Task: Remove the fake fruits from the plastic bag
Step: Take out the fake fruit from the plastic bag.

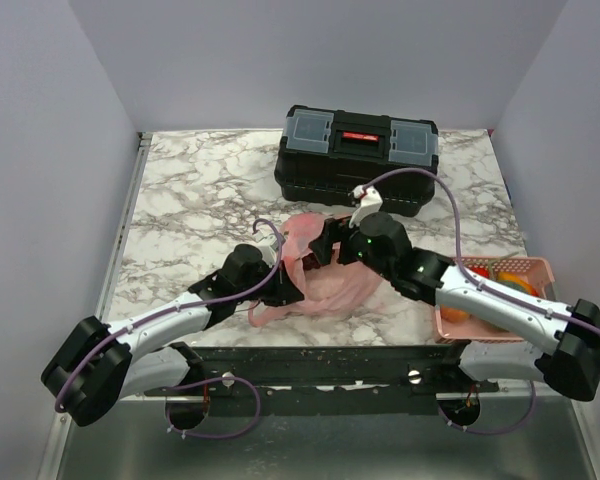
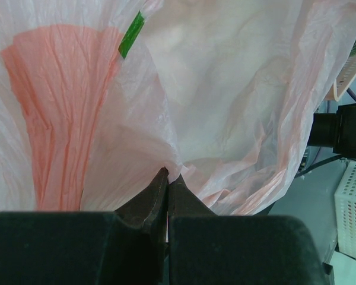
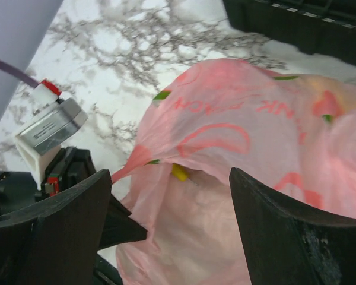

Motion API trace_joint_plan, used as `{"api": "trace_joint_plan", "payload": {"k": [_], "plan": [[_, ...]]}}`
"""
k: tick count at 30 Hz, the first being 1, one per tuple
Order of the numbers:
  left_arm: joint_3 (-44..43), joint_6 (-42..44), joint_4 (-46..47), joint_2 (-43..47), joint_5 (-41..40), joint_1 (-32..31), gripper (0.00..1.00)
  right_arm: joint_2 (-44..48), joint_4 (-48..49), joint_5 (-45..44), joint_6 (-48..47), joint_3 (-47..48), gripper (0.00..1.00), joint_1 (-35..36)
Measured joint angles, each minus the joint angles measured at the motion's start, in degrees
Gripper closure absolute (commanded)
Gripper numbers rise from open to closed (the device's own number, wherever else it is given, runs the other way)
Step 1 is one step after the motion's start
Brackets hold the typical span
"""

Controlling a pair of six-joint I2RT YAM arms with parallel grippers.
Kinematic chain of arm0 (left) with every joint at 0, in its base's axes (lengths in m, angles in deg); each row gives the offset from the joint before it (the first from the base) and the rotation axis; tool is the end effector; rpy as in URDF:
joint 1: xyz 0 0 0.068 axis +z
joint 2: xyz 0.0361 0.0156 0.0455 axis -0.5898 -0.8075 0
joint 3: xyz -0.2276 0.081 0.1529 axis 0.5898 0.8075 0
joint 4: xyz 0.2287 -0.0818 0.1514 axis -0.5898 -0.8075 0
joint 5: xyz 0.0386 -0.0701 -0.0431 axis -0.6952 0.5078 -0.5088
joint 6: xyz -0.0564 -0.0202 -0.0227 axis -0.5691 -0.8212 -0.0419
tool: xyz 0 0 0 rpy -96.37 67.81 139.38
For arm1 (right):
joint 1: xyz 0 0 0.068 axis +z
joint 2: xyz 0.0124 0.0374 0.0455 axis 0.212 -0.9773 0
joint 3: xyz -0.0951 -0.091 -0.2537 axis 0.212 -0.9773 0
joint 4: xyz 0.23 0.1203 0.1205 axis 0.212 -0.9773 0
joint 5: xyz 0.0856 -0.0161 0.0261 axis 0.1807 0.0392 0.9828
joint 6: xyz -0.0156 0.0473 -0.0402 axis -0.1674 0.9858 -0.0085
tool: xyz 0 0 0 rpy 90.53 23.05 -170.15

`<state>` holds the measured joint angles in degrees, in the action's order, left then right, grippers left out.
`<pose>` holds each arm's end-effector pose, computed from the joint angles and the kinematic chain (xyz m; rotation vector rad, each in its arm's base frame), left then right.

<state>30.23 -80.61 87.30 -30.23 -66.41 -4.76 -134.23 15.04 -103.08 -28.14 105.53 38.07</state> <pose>0.1736 -0.1736 0.1694 0.1877 2.3598 -1.1856 0.2050 0.2261 0.3063 -0.2115 2.0196 0.6095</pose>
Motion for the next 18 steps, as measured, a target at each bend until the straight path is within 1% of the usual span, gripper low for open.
{"api": "trace_joint_plan", "payload": {"k": [1,2,4,7,8,9,10,12,14,15,18], "plan": [[-0.09,-0.09,-0.22,-0.02,-0.04,0.00,1.00,-0.35,2.49,0.92,-0.83,-1.29,0.30,1.09],[-0.24,-0.13,-0.46,-0.07,-0.13,0.00,1.00,-0.98,4.76,1.88,-1.40,-2.40,0.33,1.51],[-0.76,-0.17,-1.29,-0.07,-0.28,0.00,1.00,-3.19,8.31,3.80,-2.62,-4.07,0.33,1.51],[-1.51,-0.20,-2.08,-0.02,-0.74,0.00,1.00,-7.34,12.00,6.12,-3.50,-5.62,0.36,1.62],[-1.73,-0.22,-2.60,0.00,-0.94,0.00,1.00,-8.33,12.96,6.58,-3.63,-6.29,0.38,1.86],[-1.79,-0.22,-2.82,0.02,-1.07,0.00,1.00,-9.05,14.05,7.21,-3.61,-7.37,0.43,2.19],[-1.86,-0.22,-3.08,0.02,-1.20,0.00,1.00,-9.27,14.58,7.50,-3.56,-8.15,0.45,2.36],[-1.86,-0.26,-3.65,0.22,-1.68,0.00,1.00,-9.25,16.57,7.69,-2.97,-10.58,0.46,2.69],[-1.86,-0.28,-3.78,0.50,-2.12,0.00,1.00,-9.25,18.43,7.61,-2.38,-12.59,0.59,2.91],[-1.86,-0.31,-3.80,0.68,-2.27,0.00,1.00,-9.25,18.93,7.45,-2.23,-13.29,0.61,2.91],[-1.86,-0.48,-3.82,0.94,-2.84,0.00,1.00,-9.27,19.98,6.64,-1.66,-13.97,0.60,2.91]]}}
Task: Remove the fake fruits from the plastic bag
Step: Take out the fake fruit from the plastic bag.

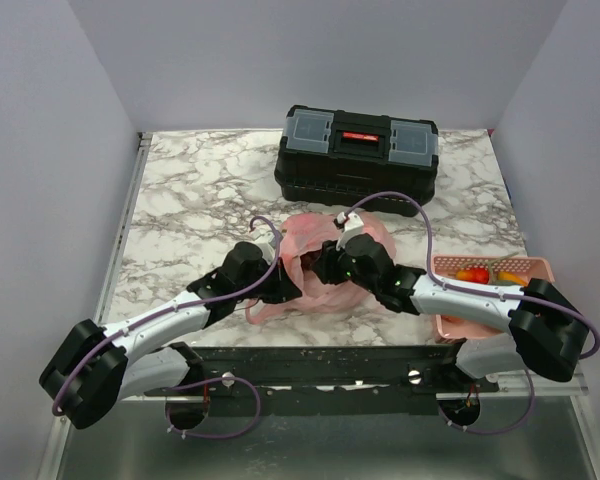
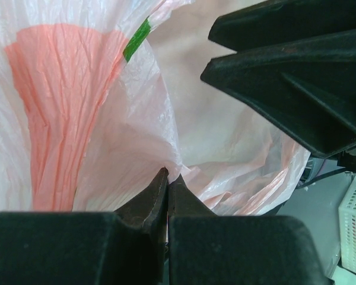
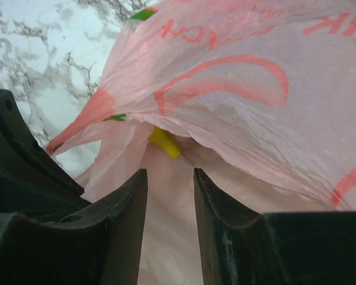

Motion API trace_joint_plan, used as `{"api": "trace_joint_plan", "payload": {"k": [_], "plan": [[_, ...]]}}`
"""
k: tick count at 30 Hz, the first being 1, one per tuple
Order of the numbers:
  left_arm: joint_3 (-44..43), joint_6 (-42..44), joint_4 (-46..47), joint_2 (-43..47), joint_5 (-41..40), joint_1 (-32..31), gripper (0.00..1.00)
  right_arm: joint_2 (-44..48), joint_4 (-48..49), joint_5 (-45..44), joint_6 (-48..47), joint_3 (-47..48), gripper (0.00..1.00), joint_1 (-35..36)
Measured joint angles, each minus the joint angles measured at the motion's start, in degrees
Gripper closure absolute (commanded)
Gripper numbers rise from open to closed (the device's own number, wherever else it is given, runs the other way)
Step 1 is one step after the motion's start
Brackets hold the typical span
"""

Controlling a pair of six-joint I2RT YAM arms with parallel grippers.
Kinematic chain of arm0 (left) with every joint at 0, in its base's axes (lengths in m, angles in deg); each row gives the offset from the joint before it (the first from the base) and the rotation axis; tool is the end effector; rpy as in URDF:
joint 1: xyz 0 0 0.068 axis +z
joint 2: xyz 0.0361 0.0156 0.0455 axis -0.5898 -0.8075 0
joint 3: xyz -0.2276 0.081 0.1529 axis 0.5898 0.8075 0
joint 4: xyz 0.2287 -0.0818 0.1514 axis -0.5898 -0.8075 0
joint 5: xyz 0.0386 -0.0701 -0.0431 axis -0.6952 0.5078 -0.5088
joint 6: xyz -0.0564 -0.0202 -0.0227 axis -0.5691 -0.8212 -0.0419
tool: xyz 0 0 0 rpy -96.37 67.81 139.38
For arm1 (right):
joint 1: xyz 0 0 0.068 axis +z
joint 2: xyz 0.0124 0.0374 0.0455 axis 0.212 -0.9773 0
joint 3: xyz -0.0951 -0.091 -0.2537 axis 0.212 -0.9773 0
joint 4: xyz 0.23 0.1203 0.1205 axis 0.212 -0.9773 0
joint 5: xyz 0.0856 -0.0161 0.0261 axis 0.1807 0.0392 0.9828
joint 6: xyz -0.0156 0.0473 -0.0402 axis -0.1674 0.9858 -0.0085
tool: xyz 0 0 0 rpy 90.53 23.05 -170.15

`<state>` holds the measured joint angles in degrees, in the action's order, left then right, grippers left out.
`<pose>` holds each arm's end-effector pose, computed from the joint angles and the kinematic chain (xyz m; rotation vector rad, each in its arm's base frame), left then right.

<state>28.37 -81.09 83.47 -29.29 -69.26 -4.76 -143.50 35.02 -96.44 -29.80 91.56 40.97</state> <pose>0.1762 -0.1728 0.1772 0.1412 2.3715 -1.1311 0.1964 0.2497 0.2045 -0.3899 2.0839 0.6932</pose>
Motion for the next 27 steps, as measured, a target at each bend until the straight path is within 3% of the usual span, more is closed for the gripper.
{"api": "trace_joint_plan", "payload": {"k": [27], "plan": [[1.73,-1.92,2.73,0.04,-0.72,-0.07,1.00,-11.89,21.00,-6.71,4.98,-4.59,0.56,-0.02]]}}
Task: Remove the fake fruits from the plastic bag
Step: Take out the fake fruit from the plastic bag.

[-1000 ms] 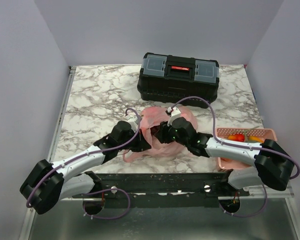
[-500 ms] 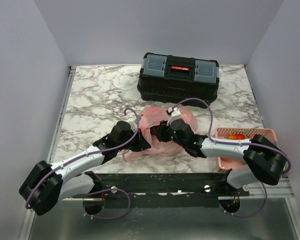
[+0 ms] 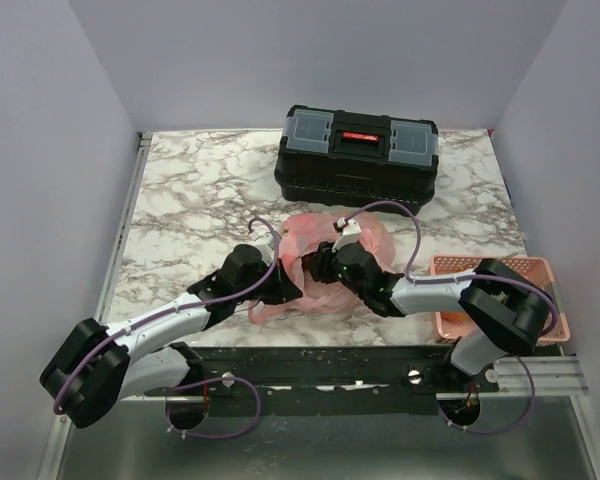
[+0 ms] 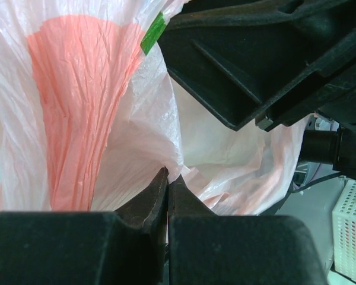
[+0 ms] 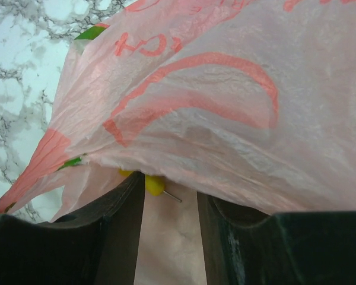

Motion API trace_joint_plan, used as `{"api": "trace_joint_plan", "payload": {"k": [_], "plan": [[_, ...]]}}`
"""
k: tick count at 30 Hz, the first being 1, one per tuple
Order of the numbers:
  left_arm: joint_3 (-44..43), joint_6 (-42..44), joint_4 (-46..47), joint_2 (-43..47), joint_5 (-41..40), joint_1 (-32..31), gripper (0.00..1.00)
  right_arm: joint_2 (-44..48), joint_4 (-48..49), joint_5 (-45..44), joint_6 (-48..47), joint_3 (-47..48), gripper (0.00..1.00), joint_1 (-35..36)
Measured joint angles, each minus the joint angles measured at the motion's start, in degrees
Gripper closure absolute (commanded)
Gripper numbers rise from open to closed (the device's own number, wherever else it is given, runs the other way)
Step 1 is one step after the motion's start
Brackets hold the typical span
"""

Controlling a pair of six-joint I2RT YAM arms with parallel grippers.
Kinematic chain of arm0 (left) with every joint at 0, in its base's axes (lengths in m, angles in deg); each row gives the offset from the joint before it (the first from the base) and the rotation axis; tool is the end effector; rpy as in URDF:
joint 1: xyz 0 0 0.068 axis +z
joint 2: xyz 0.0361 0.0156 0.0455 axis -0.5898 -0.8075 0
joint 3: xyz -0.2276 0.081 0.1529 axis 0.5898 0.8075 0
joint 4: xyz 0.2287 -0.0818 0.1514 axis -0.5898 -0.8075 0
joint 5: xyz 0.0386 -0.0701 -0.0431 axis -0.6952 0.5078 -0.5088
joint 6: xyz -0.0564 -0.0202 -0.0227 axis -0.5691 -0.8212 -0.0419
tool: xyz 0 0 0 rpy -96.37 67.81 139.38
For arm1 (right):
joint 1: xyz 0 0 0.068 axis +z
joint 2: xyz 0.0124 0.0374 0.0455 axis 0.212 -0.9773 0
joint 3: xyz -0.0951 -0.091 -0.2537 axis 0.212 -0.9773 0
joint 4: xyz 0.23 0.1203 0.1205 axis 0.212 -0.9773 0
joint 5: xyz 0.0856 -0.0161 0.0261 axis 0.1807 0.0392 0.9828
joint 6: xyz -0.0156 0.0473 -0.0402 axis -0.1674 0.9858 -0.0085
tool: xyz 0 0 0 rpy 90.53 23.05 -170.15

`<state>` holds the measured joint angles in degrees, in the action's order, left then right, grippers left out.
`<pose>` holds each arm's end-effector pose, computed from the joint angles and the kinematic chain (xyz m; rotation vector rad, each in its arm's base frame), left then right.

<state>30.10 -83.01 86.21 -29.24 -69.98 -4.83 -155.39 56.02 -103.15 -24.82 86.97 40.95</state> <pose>0.1746 -0.1710 0.1715 0.0984 2.3599 -1.1447 0.2100 0.2582 0.1548 -0.1979 2.0137 0.6907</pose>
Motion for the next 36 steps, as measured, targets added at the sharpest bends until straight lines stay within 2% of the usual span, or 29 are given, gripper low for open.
{"api": "trace_joint_plan", "payload": {"k": [19,25,32,36], "plan": [[0.76,-0.52,1.99,-1.66,0.44,-0.04,1.00,-6.10,4.00,-1.57,2.84,2.89,0.55,0.02],[0.96,-0.70,2.27,-1.73,0.42,-0.04,1.00,-7.63,4.22,-2.80,3.08,4.17,0.58,0.02],[0.98,-0.68,2.23,-1.73,0.42,-0.04,1.00,-7.58,4.24,-3.17,2.99,4.20,0.86,0.02],[0.96,-0.66,1.90,-1.73,0.39,-0.07,1.00,-6.95,4.20,-3.06,2.97,3.76,0.92,0.02]]}}
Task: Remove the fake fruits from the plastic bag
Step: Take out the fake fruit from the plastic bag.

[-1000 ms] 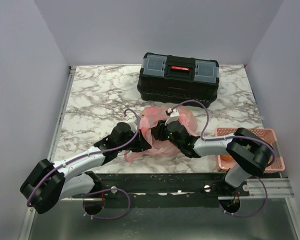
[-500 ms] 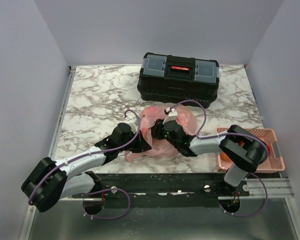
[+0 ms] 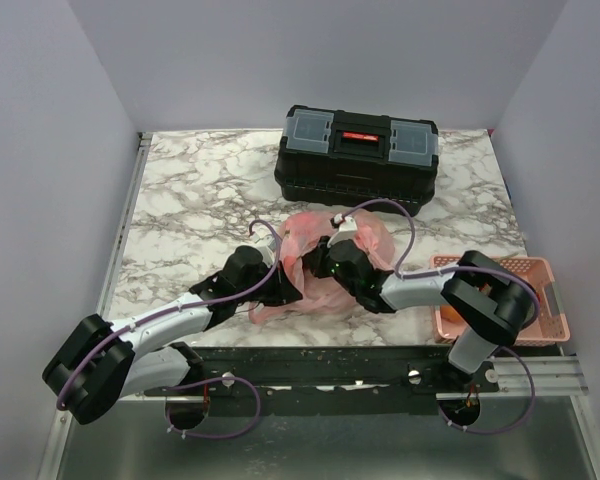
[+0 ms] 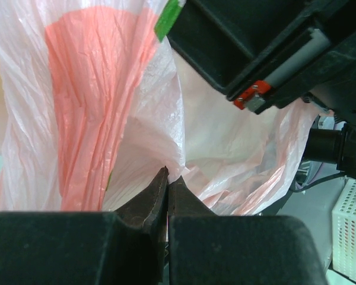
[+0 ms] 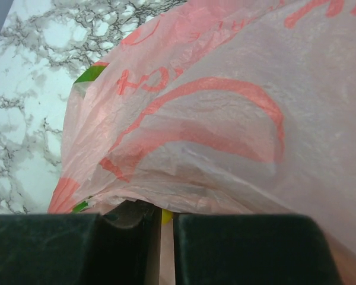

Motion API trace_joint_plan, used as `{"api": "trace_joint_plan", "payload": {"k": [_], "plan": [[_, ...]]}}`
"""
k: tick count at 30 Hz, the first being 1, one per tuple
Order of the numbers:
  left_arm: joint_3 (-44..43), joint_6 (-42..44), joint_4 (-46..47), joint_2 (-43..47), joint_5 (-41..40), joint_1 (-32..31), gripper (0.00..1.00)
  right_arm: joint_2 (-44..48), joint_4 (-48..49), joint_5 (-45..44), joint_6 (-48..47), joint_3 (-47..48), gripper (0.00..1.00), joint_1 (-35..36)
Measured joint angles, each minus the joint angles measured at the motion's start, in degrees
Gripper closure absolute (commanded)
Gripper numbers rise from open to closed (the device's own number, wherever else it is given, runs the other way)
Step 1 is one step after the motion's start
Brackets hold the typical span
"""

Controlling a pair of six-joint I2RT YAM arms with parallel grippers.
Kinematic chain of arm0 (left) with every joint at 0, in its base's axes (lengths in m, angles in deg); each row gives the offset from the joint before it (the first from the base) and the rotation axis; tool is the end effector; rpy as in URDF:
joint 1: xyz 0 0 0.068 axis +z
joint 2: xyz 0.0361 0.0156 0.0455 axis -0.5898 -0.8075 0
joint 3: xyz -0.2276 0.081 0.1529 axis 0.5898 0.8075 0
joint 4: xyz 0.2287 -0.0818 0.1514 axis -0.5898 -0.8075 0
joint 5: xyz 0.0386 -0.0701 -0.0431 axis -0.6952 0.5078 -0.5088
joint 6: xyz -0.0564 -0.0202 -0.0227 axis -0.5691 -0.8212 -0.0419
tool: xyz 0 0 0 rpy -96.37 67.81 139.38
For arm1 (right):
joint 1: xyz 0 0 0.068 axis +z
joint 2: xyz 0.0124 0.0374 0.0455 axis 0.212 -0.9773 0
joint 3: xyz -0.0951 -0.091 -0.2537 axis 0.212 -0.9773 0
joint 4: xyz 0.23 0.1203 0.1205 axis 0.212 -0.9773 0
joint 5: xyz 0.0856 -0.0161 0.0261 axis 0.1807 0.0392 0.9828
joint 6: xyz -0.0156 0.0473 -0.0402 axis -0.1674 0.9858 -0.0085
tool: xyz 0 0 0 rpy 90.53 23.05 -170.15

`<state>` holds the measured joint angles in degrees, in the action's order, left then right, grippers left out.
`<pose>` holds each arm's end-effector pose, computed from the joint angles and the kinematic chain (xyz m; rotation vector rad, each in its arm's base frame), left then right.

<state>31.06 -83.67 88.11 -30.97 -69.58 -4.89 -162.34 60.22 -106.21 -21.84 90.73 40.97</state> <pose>0.1745 -0.1717 0.1624 0.0881 2.3799 -1.1499 0.2257 0.2751 0.1444 -0.1041 1.9952 0.6890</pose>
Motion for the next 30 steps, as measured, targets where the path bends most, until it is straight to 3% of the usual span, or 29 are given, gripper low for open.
{"api": "trace_joint_plan", "payload": {"k": [14,30], "plan": [[-0.11,0.55,-1.81,0.17,-0.20,-0.33,1.00,12.98,-3.65,5.73,-0.44,-7.26,0.97,-0.02],[-0.76,0.90,-2.25,-0.70,-0.22,-0.33,1.00,32.76,-15.65,13.35,-0.42,-8.33,0.99,-0.02]]}}
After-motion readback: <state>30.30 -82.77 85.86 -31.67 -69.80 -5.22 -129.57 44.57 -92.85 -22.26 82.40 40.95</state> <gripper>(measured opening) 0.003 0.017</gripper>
